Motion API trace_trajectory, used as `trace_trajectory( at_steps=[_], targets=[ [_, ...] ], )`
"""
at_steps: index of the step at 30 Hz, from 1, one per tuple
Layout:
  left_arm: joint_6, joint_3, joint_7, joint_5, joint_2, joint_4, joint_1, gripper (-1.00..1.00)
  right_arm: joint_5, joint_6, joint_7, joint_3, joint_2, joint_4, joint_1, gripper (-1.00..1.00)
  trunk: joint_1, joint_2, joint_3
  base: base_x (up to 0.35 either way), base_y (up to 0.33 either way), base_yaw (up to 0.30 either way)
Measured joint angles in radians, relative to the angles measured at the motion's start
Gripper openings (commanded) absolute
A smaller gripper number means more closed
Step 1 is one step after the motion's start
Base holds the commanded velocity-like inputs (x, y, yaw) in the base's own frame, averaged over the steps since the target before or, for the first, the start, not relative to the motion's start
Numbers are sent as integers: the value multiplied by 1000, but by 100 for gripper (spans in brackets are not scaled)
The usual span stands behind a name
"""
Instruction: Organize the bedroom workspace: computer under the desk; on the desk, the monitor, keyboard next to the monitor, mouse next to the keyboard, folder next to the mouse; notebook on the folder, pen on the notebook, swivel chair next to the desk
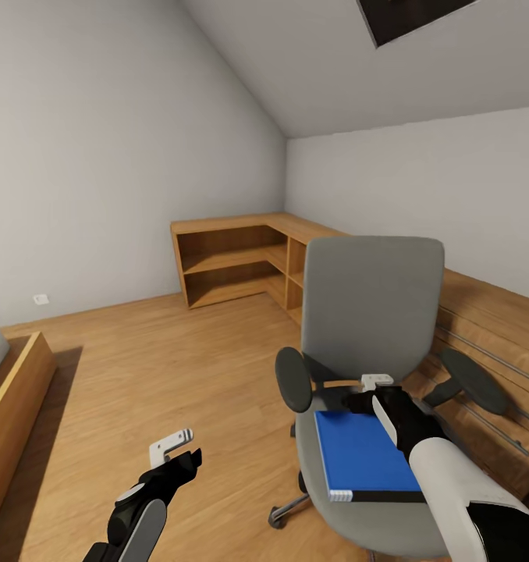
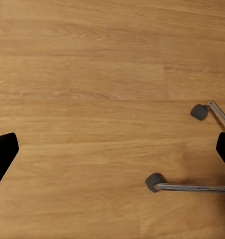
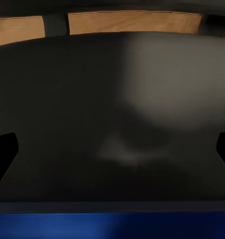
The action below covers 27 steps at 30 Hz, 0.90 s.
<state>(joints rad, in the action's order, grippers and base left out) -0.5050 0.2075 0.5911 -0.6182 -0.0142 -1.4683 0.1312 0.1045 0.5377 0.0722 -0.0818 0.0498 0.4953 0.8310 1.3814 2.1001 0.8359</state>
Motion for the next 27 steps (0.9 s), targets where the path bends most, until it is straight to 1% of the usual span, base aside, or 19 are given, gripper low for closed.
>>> trace_trajectory(
  at_steps=[2,17,23,27],
  targets=[
    [0,0,0,0,0,0,0,100,0,0,0,0,0,0,0,100,8,14,6,0,0,0],
    [0,-1,-6,-4,0,0,0,100,0,0,0,1,0,0,0,100,8,14,6,-2,0,0],
    [0,-1,-6,-4,0,0,0,100,0,-1,0,2,0,0,0,100,8,14,6,-182,0,0],
    [0,-1,-6,-4,0,0,0,100,1,-1,0,2,0,0,0,100,8,14,6,-65,0,0]
  ],
)
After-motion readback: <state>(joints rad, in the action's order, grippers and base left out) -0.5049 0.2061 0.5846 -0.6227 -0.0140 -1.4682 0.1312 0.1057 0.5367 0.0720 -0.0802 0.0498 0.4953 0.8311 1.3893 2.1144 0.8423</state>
